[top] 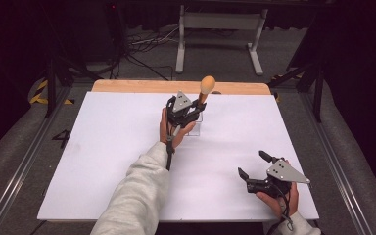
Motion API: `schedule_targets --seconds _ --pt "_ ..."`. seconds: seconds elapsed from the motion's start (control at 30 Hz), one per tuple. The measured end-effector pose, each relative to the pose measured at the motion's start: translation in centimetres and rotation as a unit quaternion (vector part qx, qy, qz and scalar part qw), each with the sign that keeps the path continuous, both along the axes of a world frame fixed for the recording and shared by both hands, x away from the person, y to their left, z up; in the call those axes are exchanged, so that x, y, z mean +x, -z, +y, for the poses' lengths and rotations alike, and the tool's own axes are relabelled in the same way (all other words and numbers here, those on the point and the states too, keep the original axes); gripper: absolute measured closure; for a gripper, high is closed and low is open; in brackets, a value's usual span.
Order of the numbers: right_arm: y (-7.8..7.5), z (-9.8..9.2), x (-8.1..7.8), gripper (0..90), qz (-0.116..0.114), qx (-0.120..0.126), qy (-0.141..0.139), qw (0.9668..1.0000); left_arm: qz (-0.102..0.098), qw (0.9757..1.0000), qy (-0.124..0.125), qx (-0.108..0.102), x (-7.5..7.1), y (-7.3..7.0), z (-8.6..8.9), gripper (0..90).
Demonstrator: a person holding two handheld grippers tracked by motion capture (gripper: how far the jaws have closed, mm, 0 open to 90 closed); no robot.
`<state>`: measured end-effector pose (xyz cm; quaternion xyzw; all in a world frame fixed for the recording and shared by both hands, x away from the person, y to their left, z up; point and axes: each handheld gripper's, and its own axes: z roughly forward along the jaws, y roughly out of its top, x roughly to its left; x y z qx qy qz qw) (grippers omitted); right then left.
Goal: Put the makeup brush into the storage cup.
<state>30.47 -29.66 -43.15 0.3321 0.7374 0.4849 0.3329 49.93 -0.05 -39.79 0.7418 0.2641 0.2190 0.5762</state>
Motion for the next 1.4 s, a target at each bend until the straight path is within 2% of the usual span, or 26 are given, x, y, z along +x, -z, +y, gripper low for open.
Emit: schedule_targets --seconds 0.33,0.5,0.57,0.6,0.63,0.67,0.73,0.87,0.97,1.17,1.4 --pt "0.0 0.1 0.0 8.9 0.000 -0.002 -0.001 1.0000 0.000 1.0000 -0.001 0.007 0.0 -0.1 0.0 72.1" --pt "0.0 0.0 0.0 8.9 0.000 -0.001 0.000 1.0000 0.001 0.9998 -0.012 0.018 0.0 -0.2 0.1 66.7" --pt "0.0 0.0 0.0 8.8 0.000 -0.001 0.000 1.0000 0.002 0.9998 -0.013 0.018 0.0 -0.2 0.2 60.1" --pt "0.0 0.0 0.0 8.8 0.000 -0.001 0.000 1.0000 0.003 0.9997 -0.012 0.020 -0.1 -0.2 0.3 60.1" --pt "0.0 0.0 0.0 8.6 0.000 0.000 0.001 1.0000 0.005 0.9996 -0.013 0.026 -0.3 -0.2 0.3 48.7" --pt "0.0 0.0 0.0 8.6 0.000 0.000 0.001 1.0000 0.002 0.9994 -0.015 0.032 -0.4 -0.2 0.4 48.7" --pt "0.0 0.0 0.0 8.6 0.000 0.000 0.001 1.0000 -0.002 0.9989 -0.012 0.046 -0.7 -0.3 0.7 41.4" --pt "0.0 0.0 0.0 8.6 -0.001 0.000 0.001 1.0000 -0.001 0.9988 -0.017 0.045 -1.2 -0.6 1.6 25.5" --pt "0.0 0.1 0.0 8.6 -0.001 -0.001 0.000 1.0000 -0.008 0.9985 -0.017 0.051 -1.6 -0.8 2.1 17.6" --pt "0.0 0.1 0.0 8.6 -0.001 -0.002 0.002 1.0000 -0.020 0.9984 -0.013 0.050 -2.4 -1.5 3.0 6.6" --pt "0.0 0.0 0.0 8.6 -0.003 -0.003 0.003 1.0000 -0.040 0.9980 -0.011 0.048 -3.5 -2.3 4.2 4.4"
